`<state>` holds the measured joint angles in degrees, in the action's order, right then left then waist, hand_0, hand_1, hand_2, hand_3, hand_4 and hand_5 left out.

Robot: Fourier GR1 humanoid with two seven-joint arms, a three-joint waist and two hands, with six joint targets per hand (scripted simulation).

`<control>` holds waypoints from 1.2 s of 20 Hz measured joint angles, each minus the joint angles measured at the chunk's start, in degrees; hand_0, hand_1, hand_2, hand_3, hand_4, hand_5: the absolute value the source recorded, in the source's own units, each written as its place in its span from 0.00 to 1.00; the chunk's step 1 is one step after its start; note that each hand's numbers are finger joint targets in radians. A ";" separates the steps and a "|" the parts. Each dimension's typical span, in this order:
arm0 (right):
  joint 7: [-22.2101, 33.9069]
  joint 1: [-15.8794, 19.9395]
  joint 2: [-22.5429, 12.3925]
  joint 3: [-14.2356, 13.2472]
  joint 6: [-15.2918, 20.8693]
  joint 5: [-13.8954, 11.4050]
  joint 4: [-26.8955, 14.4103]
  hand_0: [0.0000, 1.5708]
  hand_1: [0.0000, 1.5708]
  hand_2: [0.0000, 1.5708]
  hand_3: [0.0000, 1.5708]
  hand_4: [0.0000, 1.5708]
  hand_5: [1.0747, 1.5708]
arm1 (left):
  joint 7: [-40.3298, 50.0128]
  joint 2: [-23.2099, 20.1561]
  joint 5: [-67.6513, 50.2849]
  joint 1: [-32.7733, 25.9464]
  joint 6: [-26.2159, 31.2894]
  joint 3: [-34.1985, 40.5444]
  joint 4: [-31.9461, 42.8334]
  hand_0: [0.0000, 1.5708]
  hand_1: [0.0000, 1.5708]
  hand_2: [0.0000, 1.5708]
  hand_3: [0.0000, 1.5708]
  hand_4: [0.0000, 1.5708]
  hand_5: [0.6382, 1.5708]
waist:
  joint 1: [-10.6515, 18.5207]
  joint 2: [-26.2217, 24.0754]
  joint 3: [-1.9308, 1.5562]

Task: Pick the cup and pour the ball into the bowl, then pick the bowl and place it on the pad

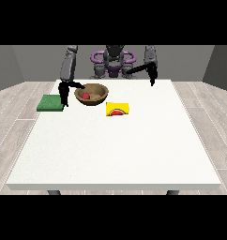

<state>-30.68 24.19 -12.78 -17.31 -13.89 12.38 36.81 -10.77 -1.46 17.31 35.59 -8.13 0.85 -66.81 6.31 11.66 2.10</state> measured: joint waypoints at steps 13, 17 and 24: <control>8.24 3.88 7.13 1.75 7.81 0.50 -1.51 1.00 1.00 1.00 0.52 0.42 1.00 | -1.17 -2.48 -2.12 -3.01 2.29 2.26 1.50 0.00 0.00 0.00 0.00 0.00 1.00 | -0.40 -3.27 -1.47; 8.66 2.92 4.77 3.14 12.53 -2.99 -1.85 1.00 1.00 1.00 1.00 0.67 0.96 | -1.41 -2.72 -2.27 -2.88 2.92 1.98 0.51 0.00 0.00 0.00 0.00 0.00 1.00 | 1.04 -3.25 -0.66; 17.53 4.48 4.81 5.85 19.13 -6.32 -2.37 1.00 1.00 1.00 1.00 0.65 0.97 | -0.84 -4.20 -3.80 -3.78 3.67 4.20 2.17 0.00 0.00 0.00 0.00 0.00 1.00 | -0.37 -6.10 -1.26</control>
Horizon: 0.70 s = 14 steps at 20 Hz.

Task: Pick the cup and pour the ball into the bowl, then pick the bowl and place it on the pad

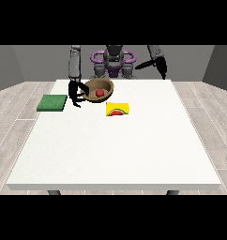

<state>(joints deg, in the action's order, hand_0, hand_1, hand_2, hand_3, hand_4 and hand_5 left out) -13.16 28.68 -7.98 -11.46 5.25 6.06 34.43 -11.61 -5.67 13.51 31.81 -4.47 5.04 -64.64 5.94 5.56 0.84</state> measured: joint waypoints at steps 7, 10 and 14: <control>12.69 3.11 -1.61 1.62 -0.43 -0.08 2.46 1.00 1.00 1.00 1.00 0.67 0.96 | -2.54 -2.04 -1.88 -3.02 0.14 3.08 3.21 0.00 0.00 0.00 0.00 0.00 1.00 | -3.92 -2.80 -0.68; 18.14 4.38 -3.47 1.33 -1.74 0.92 4.36 1.00 1.00 1.00 1.00 0.68 0.98 | -3.16 -2.92 -2.12 -4.40 0.18 3.82 4.46 0.00 0.00 0.00 0.00 0.00 1.00 | -5.44 -4.48 -0.75; 19.58 3.80 -8.01 -0.76 -5.44 2.87 5.46 1.00 1.00 1.00 1.00 0.67 0.98 | -3.79 -3.40 -2.28 -5.05 -0.02 3.95 3.92 0.00 0.00 0.00 0.00 0.00 1.00 | -5.90 -3.84 -0.81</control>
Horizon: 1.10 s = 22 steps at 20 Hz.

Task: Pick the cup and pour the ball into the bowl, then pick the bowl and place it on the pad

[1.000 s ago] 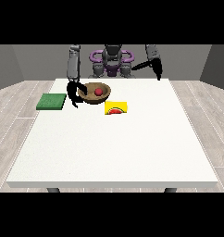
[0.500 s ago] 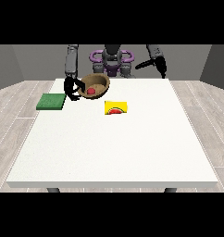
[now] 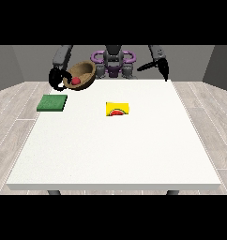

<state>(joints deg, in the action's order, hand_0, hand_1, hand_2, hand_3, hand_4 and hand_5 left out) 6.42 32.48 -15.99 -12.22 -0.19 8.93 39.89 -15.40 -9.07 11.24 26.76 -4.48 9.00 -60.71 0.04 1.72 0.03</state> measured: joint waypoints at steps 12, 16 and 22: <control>-3.98 2.18 -12.90 -9.64 -11.51 7.94 -3.89 1.00 1.00 1.00 0.92 0.65 0.98 | -5.41 2.66 1.88 2.67 -4.90 -1.98 -2.45 0.00 0.00 0.00 0.00 0.00 0.99 | 1.36 11.30 -0.06; -7.76 3.28 -17.59 -12.68 -15.05 9.39 -8.13 1.00 1.00 1.00 0.86 0.64 0.99 | -4.92 3.70 3.34 4.84 -6.37 -3.96 -6.67 0.00 0.00 0.00 0.00 0.00 0.99 | 3.13 16.98 -0.10; -15.95 3.18 -23.96 -14.82 -18.79 8.60 -13.13 1.00 1.00 1.00 0.00 0.66 1.00 | -2.14 3.59 4.61 5.22 -7.01 -5.88 -15.14 0.00 0.00 0.00 0.00 0.00 0.99 | 4.42 23.45 -0.18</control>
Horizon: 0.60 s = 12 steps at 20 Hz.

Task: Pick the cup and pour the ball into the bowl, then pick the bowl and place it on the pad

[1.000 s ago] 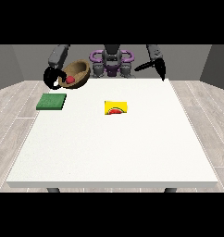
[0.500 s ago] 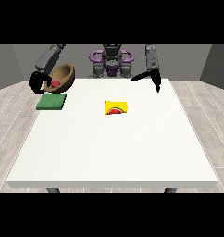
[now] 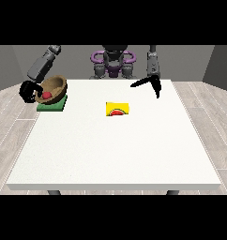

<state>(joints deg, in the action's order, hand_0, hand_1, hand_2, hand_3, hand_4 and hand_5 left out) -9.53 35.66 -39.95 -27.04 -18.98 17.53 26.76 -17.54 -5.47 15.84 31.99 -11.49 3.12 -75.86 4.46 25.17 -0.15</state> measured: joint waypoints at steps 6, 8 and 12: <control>-4.43 1.91 -3.60 -0.46 -1.30 -1.25 -3.83 1.00 1.00 1.00 0.13 0.66 1.00 | 3.00 0.36 1.45 -1.66 -0.89 -1.89 -8.20 0.00 0.00 0.00 0.00 0.00 0.99 | 0.07 3.65 0.00; -5.62 2.27 -3.72 0.00 -1.33 -1.98 -4.50 1.00 1.00 1.00 0.29 0.65 1.00 | 4.52 0.04 1.77 -1.72 -0.71 -2.08 -9.95 0.00 0.00 0.00 0.00 0.00 0.99 | -0.44 3.90 0.01; -3.68 3.84 -5.42 -1.11 -3.16 -0.77 -6.60 1.00 1.00 1.00 0.00 0.50 1.00 | 5.17 -0.37 1.61 -3.37 -0.14 -2.13 -11.84 0.00 0.00 0.00 0.00 0.00 0.99 | -0.98 3.45 0.03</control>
<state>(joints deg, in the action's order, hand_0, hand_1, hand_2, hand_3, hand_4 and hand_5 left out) -13.21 39.50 -45.36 -28.15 -22.14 16.76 20.16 -12.37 -5.85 17.45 28.62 -11.64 0.99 -87.70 3.48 28.62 -0.12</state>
